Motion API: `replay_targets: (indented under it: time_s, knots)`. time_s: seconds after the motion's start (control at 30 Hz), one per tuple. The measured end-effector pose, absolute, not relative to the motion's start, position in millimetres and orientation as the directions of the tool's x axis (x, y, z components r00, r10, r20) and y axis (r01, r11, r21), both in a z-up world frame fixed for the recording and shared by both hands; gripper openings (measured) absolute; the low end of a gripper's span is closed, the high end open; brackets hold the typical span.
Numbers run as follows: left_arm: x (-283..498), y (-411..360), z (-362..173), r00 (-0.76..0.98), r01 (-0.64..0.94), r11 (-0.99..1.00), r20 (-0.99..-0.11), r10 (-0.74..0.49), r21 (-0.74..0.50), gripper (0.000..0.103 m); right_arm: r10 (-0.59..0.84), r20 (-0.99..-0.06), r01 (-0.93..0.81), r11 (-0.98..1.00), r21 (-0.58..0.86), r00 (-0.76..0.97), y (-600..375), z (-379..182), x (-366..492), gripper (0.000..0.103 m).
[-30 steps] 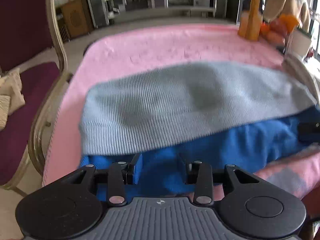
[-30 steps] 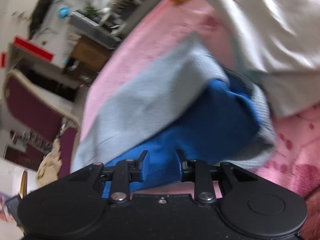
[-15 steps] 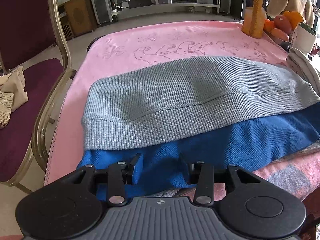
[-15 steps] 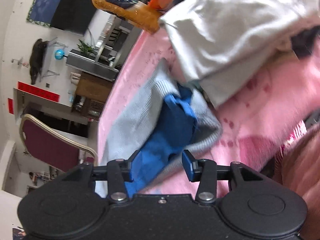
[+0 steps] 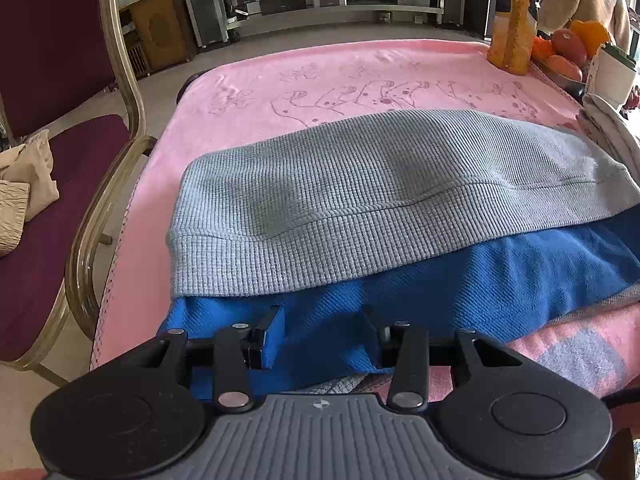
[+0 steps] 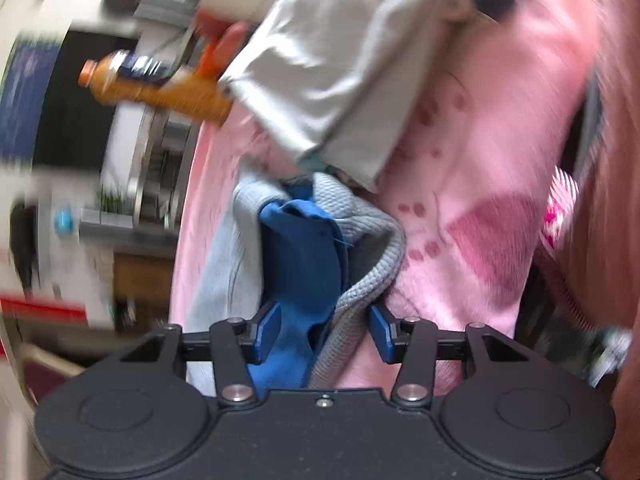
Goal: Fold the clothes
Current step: 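Lift the held side with the right gripper and fold it over the rest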
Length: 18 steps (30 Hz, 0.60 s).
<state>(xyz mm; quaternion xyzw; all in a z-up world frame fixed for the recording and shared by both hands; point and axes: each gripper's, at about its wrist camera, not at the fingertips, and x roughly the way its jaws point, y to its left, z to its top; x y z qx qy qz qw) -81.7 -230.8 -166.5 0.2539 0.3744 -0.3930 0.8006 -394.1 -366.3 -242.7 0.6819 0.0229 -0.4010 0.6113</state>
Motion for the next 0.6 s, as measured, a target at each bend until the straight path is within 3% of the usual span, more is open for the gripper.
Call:
replay_targets:
  time_s: [0.3, 0.6]
  knots:
    - [-81, -231, -167, 0.411, 0.818, 0.564, -0.799, -0.439, 0.112, 0.043, -0.332, -0.42, 0.355, -0.241, 0.903, 0.845, -388, -274, -371, 0.041]
    - [-79, -229, -168, 0.408, 0.815, 0.57, -0.802, -0.438, 0.103, 0.044, -0.463, -0.471, 0.468, -0.129, 0.874, 0.751, -399, -250, -359, 0.04]
